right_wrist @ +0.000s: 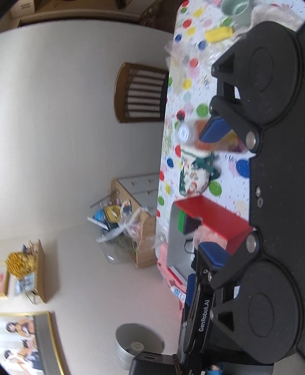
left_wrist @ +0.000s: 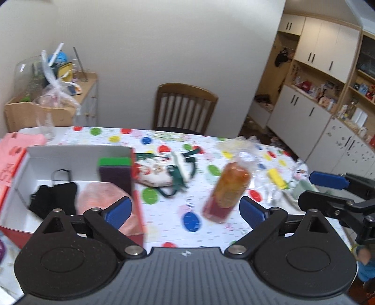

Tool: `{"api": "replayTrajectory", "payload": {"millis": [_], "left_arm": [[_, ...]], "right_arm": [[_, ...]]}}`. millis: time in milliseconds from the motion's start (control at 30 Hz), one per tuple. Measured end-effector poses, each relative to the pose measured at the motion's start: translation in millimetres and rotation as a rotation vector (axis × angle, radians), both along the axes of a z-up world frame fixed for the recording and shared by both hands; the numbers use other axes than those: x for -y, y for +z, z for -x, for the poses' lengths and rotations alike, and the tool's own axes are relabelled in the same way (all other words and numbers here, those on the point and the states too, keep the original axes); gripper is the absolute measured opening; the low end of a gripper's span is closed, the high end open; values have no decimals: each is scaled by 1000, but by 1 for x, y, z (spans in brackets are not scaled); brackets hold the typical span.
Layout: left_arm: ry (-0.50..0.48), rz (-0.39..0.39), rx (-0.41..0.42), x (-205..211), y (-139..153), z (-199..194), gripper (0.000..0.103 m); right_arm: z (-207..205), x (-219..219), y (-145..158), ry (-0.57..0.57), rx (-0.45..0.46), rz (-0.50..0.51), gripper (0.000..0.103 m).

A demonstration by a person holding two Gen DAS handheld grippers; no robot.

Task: Organize soft objects
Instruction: 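Open both tools to release the items and withdraw from the box, then grasp the white knitted towel with the right tool while the left tool grasps the clear plastic bag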

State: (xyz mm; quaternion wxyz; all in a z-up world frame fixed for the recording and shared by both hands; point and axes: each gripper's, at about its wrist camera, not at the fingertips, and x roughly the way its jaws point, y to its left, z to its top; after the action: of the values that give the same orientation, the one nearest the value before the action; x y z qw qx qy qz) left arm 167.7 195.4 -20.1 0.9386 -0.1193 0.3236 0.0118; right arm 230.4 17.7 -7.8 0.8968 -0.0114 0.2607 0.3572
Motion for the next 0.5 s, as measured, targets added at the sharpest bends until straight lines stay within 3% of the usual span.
{"api": "replayTrajectory", "payload": {"millis": [200,500], "left_arm": [[-57,17,29,49,1,-14,103],[-145,45,24,119,-9,-48,103]], "right_arm": [[0,56,-8,-88,9,-3,101],[-11,136,-30,-214,0,22,103]]}}
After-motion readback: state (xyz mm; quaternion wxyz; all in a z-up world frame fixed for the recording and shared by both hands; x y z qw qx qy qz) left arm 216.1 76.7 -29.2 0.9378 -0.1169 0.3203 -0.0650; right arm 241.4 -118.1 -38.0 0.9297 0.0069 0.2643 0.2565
